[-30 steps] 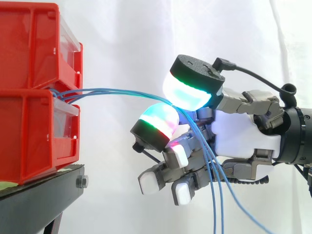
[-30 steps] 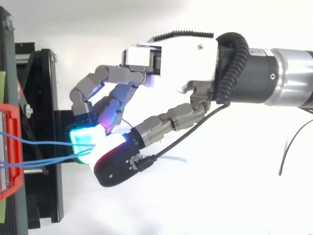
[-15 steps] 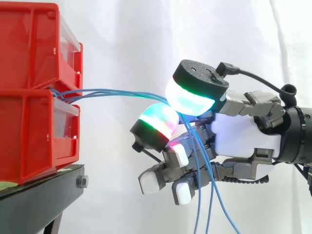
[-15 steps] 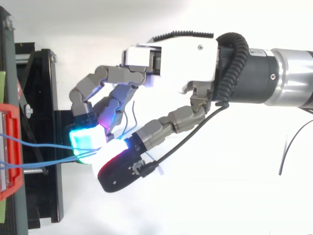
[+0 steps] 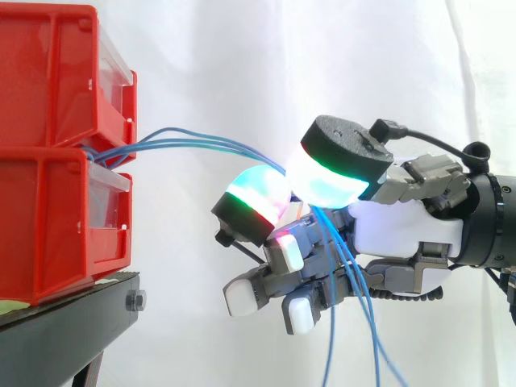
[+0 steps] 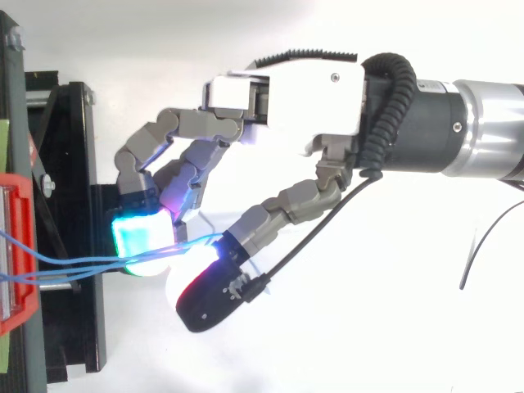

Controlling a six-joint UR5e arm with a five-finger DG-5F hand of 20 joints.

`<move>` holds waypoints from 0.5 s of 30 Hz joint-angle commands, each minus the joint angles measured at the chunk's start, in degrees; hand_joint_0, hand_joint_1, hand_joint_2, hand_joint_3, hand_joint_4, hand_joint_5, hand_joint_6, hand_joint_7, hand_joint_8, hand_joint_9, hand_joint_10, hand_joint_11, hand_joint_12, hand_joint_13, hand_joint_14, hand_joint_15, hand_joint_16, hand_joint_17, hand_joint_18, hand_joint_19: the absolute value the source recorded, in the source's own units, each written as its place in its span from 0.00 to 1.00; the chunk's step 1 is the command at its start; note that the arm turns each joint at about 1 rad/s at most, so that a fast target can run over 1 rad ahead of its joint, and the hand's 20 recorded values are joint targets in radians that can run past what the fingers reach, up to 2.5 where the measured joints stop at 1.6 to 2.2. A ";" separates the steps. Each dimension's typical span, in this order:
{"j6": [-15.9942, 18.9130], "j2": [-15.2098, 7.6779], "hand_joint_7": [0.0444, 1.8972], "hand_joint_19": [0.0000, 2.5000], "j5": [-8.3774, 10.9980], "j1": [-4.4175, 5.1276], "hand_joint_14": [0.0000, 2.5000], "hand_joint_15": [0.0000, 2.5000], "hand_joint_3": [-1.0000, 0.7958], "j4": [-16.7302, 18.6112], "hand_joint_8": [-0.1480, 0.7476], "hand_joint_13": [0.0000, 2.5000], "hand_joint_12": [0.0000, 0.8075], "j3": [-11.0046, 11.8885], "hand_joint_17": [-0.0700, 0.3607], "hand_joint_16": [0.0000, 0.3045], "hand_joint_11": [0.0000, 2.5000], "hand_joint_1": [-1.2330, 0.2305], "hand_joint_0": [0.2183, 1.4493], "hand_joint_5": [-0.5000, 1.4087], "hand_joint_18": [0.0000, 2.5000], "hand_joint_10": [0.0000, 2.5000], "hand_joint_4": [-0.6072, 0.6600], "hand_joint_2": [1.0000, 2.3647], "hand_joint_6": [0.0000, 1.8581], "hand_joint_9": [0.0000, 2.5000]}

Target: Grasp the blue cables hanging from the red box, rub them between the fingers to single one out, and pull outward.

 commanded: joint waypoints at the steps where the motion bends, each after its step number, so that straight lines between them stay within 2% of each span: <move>1: 0.01 -0.03 0.51 0.22 0.00 -0.01 0.01 0.18 0.28 0.00 0.58 0.29 0.53 0.00 0.47 0.20 0.29 0.25 0.25 0.17 0.34 0.01 0.66 0.00 0.49 0.33; 9: 0.01 -0.03 0.52 0.23 0.00 -0.01 0.01 0.18 0.28 0.00 0.60 0.30 0.54 0.00 0.49 0.20 0.29 0.34 0.22 0.18 0.35 0.01 0.67 0.00 0.47 0.37; 15: 0.01 -0.03 0.56 0.24 -0.09 -0.09 0.01 0.19 0.30 0.00 0.58 0.31 0.51 0.00 0.46 0.19 0.29 0.41 0.29 0.19 0.35 0.01 0.64 0.00 0.46 0.39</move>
